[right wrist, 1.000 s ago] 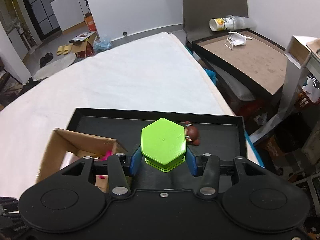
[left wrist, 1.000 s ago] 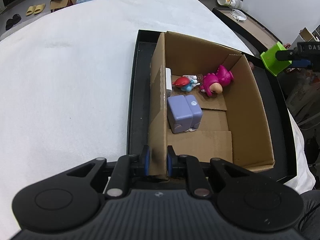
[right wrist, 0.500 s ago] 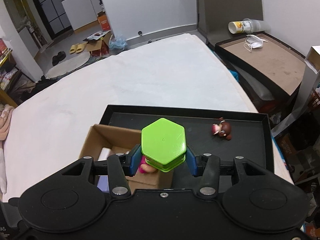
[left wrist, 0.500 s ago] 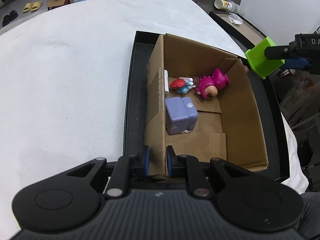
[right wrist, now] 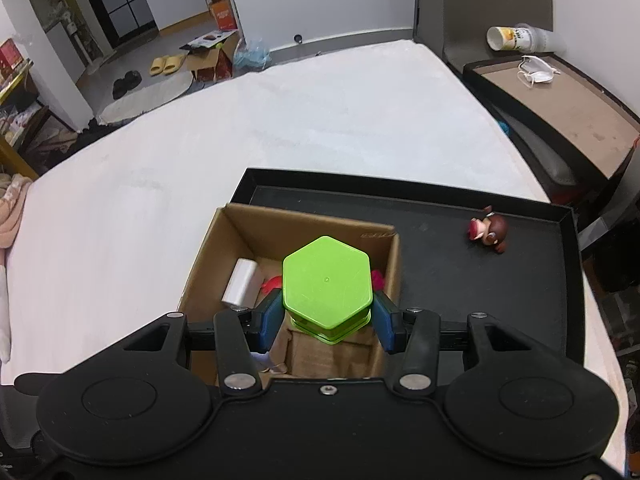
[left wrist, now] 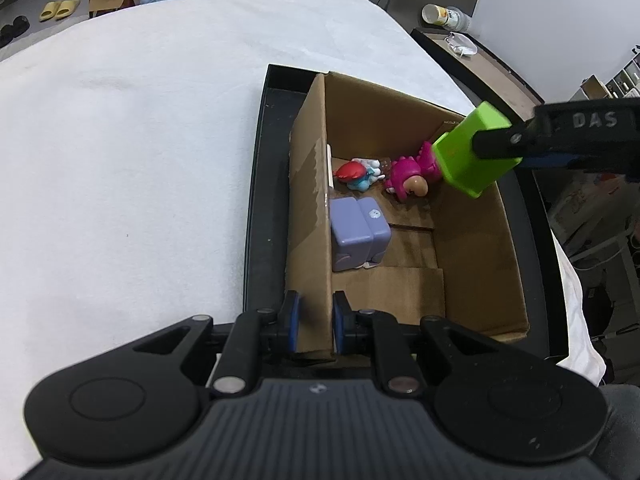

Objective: Organize rigid objects
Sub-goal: 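Carry the green hexagonal box into the box with the right gripper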

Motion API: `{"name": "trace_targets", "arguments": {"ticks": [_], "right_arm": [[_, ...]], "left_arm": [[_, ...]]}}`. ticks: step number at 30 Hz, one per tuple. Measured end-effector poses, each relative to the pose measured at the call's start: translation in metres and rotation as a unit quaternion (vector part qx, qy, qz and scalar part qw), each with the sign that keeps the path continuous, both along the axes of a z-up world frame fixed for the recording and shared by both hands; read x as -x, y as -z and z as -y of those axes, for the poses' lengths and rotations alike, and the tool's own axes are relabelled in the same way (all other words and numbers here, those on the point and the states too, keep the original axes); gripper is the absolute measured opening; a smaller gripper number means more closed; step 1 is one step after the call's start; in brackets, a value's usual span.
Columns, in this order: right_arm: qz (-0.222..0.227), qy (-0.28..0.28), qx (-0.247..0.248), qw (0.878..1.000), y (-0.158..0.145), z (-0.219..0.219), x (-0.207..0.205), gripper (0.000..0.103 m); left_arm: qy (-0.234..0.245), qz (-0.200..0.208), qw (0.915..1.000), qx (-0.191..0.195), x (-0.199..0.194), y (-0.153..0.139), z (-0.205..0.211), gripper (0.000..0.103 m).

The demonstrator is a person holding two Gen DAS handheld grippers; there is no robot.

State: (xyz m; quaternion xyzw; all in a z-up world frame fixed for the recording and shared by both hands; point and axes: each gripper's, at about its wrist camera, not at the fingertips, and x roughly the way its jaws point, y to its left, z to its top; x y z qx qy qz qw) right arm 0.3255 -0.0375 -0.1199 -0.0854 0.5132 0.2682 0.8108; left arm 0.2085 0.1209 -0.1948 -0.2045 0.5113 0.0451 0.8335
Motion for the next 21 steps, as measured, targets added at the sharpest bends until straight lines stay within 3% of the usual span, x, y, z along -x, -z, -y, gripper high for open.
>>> {"name": "trace_targets", "arguments": {"ticks": [21], "right_arm": [[-0.033,-0.005,0.052,0.998,0.039,-0.029,0.020,0.048]], "left_arm": [[0.002,0.006,0.9999,0.013,0.002,0.001,-0.005,0.016]]}}
